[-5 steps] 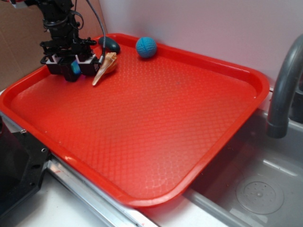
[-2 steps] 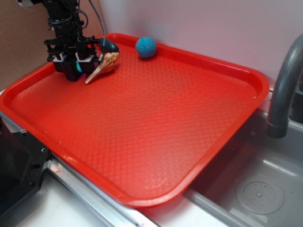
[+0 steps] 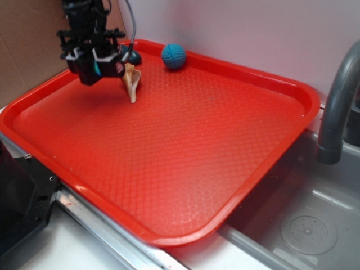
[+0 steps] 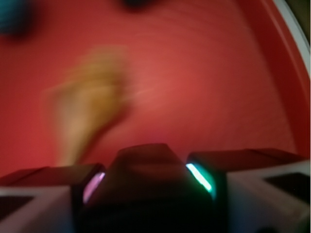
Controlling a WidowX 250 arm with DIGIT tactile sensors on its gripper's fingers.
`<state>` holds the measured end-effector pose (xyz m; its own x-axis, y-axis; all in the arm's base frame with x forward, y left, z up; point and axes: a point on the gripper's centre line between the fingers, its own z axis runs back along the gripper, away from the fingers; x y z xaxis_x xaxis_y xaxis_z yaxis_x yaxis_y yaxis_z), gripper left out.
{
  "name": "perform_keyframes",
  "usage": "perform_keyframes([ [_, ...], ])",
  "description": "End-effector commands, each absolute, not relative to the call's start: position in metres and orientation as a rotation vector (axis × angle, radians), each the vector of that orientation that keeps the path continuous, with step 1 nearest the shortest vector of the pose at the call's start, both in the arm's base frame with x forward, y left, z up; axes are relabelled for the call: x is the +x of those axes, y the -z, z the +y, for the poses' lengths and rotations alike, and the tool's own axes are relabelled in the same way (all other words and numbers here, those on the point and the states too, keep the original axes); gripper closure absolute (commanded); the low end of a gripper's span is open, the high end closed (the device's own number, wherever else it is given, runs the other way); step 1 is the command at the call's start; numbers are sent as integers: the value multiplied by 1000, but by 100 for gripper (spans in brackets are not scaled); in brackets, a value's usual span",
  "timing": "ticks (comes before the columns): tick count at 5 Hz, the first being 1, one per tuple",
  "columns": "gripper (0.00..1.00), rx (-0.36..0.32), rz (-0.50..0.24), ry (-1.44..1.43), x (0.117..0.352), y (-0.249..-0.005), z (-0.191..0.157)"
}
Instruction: Grab the black box.
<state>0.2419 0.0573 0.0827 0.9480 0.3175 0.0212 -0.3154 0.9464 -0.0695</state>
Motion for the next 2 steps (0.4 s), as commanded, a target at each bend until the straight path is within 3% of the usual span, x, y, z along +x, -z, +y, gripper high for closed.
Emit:
perform_keyframes([
  [1,100,-62,-115,6,257,-198,-35],
  [2,100,-24,-166,85,252,-225,-59],
])
